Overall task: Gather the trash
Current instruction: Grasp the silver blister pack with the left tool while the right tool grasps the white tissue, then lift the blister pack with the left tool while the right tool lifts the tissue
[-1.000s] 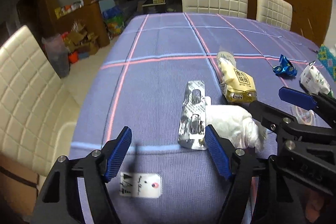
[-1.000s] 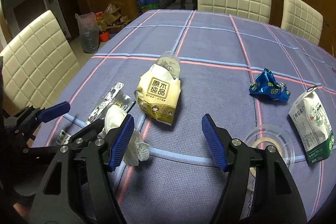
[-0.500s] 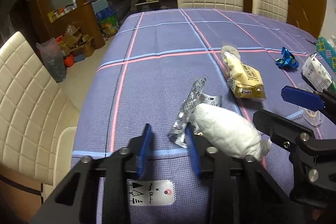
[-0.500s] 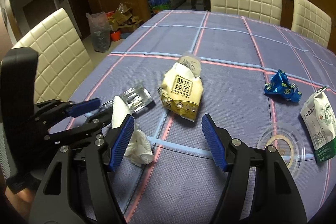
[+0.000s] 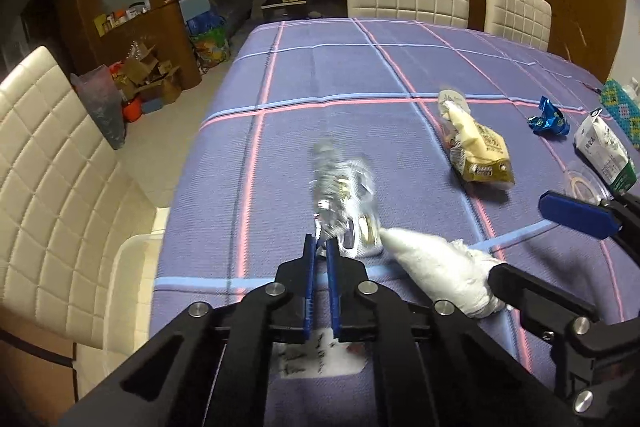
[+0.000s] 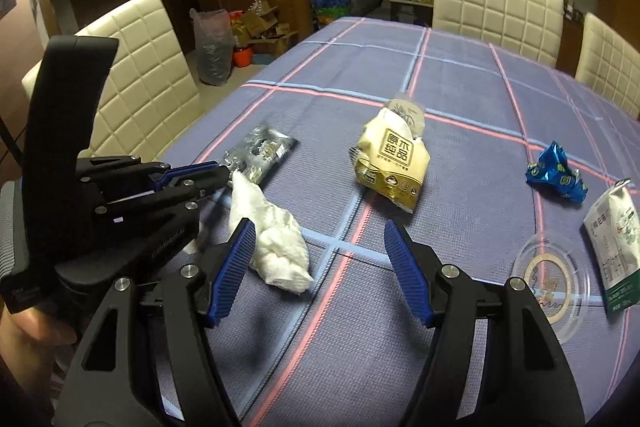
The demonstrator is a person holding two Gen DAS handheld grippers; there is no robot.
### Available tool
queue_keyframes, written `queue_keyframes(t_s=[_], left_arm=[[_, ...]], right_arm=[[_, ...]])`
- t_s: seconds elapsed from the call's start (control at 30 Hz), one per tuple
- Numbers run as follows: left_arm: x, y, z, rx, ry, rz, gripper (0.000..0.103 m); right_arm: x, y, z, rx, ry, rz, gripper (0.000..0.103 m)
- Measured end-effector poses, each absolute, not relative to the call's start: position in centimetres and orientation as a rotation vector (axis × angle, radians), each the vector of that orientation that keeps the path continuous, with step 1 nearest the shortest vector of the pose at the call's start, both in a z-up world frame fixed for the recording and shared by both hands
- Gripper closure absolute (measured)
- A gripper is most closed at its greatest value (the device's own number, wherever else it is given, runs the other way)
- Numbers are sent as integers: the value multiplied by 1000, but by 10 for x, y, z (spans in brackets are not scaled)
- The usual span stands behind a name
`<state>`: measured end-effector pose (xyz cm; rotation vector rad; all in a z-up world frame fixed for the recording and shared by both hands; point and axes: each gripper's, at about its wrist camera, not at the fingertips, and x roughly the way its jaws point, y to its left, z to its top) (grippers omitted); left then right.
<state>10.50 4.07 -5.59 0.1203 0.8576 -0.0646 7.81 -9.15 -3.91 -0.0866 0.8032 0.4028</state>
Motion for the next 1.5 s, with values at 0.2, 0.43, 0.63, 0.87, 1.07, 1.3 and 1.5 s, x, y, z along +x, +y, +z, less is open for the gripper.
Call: queue_keyframes(t_s=[0.2, 0.43, 0.63, 0.87, 1.07, 1.3, 1.5], left_arm=[[93, 52, -52, 105, 837, -43, 97], [97, 64, -54, -4, 900, -162, 96], [107, 54, -55, 13, 886, -134, 39], [125, 45, -53, 15, 870, -137, 34], [147, 39, -62, 43, 914, -102, 34], [145, 42, -63, 64, 910, -78, 62], [137, 49, -58, 60, 902, -89, 71]], right_arm=[[68, -74, -41, -159, 788, 419, 35], [67, -72, -40, -170, 790, 419, 31], [64, -88, -44, -157, 789, 380, 30], [72, -97, -48, -143, 814, 394, 30], [72, -76, -56, -227, 818, 445, 29], [88, -63, -65, -216, 888, 467, 64], [85, -68, -60, -224, 858, 399, 73]])
